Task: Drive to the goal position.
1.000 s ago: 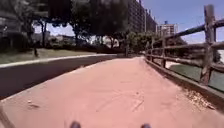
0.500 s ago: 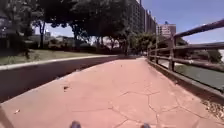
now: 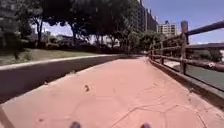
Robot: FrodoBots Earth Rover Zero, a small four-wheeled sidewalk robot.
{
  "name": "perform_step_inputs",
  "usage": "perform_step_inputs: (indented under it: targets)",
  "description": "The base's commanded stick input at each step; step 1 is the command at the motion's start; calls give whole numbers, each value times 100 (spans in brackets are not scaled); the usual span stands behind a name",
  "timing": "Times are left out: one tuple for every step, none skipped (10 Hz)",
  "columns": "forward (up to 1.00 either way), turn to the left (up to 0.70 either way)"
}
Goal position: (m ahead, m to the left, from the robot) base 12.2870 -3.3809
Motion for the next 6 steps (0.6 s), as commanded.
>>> perform_step_inputs:
  targets:
    - [100,-1]
    - [100,0]
    - [100,0]
    - [100,0]
    - [100,0]
    - [100,0]
